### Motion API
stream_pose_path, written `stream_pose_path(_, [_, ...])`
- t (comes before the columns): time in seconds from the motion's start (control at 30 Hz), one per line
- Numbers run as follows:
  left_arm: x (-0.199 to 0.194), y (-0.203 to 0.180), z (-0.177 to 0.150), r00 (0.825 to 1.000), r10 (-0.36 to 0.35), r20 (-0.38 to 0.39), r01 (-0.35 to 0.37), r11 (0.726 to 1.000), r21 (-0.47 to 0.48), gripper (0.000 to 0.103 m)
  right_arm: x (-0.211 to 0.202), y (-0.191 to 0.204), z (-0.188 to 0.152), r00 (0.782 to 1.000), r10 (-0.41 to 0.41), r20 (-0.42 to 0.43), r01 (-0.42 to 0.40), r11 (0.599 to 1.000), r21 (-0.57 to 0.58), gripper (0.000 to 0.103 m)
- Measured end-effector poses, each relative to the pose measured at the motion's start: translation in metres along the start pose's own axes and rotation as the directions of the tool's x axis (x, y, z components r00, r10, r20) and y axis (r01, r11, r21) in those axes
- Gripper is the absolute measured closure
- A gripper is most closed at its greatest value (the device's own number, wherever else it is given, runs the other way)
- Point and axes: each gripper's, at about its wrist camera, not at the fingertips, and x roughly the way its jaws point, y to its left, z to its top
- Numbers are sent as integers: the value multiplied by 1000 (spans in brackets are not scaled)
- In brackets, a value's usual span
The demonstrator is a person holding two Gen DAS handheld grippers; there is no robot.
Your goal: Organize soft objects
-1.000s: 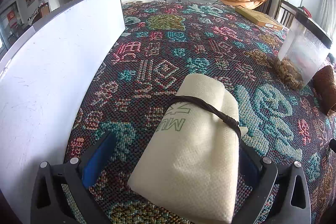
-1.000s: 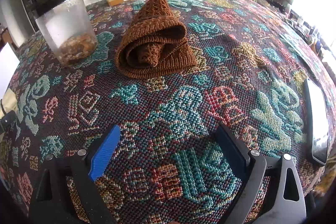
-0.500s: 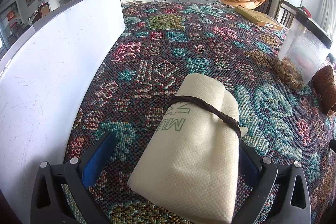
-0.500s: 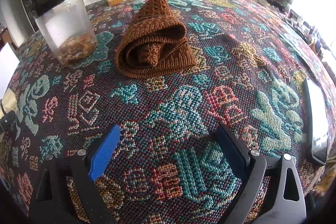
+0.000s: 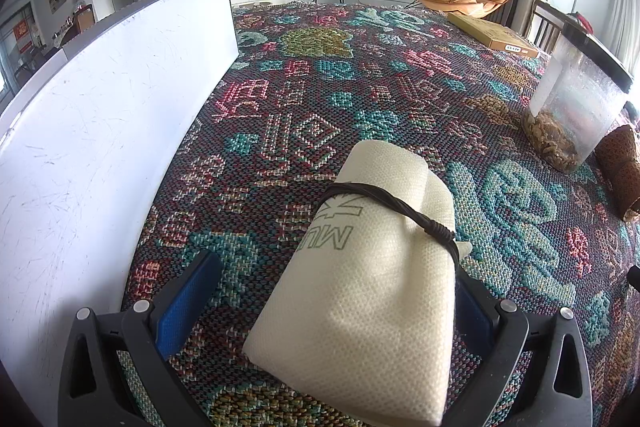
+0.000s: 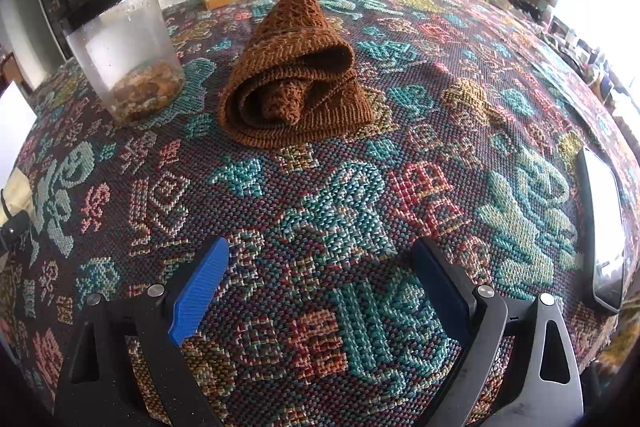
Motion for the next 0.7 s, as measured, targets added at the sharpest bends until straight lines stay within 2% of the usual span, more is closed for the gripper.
stream_pose_path(0.27, [0,0,0,1000,-1,0,1,1000,2,0,-1,1,0,1000,-1,-1,1,1000,0,9])
stream_pose_path(0.43, [0,-1,0,1000,-25,-9,25,999,43,0,-1,1,1,1000,0,-1,0,1000,0,9])
stream_pose_path(0.47, [1,-1,2,999,-40,-29,42,996,74,0,-2,0,0,1000,1,0,-1,1000,1,9])
stream_pose_path(0.53, [0,1,6,990,-77,-122,90,991,100,0,-3,1,-2,1000,4,2,-4,1000,2,9])
stream_pose_path(0.63, [-10,10,8,958,-125,-258,148,987,69,0,-5,0,-4,1000,6,5,-6,1000,4,9])
stream_pose_path(0.67, [-20,11,10,957,-158,-243,179,982,67,0,-6,1,-5,1000,6,7,-6,1000,5,9])
stream_pose_path(0.7, [-33,11,13,965,-177,-193,197,976,88,0,-6,0,-4,1000,7,6,-7,1000,7,9])
